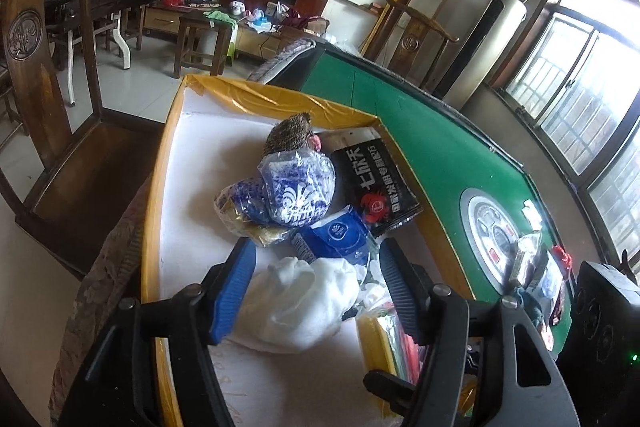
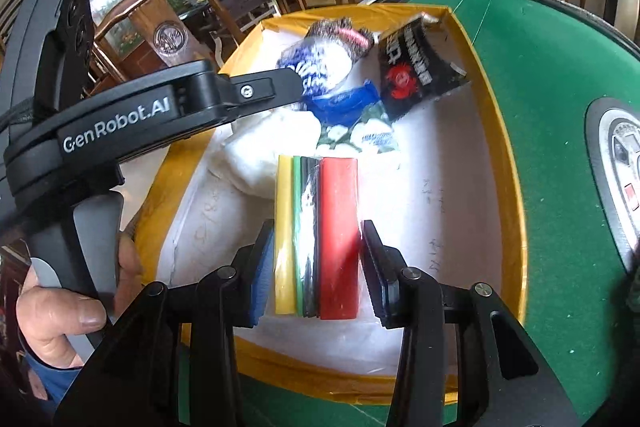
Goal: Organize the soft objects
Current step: 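Lower white cloth into box, open left gripper while right gripper releases strip pack there, then move both grippers back over the table toward the remaining items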
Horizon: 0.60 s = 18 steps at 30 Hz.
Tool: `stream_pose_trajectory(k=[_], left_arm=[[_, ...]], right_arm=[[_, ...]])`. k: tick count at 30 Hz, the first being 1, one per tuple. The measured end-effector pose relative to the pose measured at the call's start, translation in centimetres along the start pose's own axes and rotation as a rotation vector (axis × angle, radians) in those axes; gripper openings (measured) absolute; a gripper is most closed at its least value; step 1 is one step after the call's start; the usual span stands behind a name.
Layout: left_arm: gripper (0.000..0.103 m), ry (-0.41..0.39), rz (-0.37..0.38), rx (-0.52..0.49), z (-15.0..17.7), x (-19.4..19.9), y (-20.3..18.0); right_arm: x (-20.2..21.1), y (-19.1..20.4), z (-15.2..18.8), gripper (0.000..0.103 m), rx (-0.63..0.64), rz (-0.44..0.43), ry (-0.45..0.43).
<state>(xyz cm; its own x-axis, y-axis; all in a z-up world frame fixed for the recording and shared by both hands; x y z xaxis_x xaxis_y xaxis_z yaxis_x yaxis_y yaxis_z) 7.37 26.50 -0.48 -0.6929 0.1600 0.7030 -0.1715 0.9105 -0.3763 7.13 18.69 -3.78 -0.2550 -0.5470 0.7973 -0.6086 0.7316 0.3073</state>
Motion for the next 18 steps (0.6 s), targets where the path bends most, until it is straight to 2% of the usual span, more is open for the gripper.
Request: stream_pose_trajectory(k=[6, 9, 13, 15, 18], left_arm=[[0.066, -0.019, 0.03, -0.005, -0.2, 0.2, -0.8], [0.066, -0.03, 0.044, -0.015, -0.3, 0.2, -1.2], [0.066, -0.038, 0.057, -0.024, -0.4, 0.4, -1.5], [0.066, -0.048, 0.064, -0.025, -0.5, 0.5, -1.6], [0.066, -0.059, 0.076, -0.03, -0.5, 0.7, -1.7]], right_arm=[[1.0, -0.1, -0.6, 0.044, 0.0, -0.02, -0.038], [0.5, 0.3, -0.4, 0.051, 0.021, -0.004, -0.023], [0.2, 0.9, 0.3, 0.051, 0.059, 0.01, 0.0], [1.1, 0.7, 0.3, 0.051, 0.058, 0.005, -0.027], [3.3, -0.3, -0.2, 0.051, 0.019, -0.05, -0.085]])
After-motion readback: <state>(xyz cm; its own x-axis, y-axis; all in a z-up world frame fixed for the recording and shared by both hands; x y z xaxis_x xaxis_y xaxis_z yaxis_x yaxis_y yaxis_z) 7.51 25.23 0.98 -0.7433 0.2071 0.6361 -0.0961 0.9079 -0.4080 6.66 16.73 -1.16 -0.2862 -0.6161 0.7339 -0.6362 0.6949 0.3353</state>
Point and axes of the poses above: each gripper's, at about its wrist camera, not at the fingertips, and x roughly against the way its jaws point, y to its left, z to its underside, the point moved 6 cm from there along -x, roughly the way its jaws point, and after that the axes turned 3 degrees about y, right-handed, at the moved point
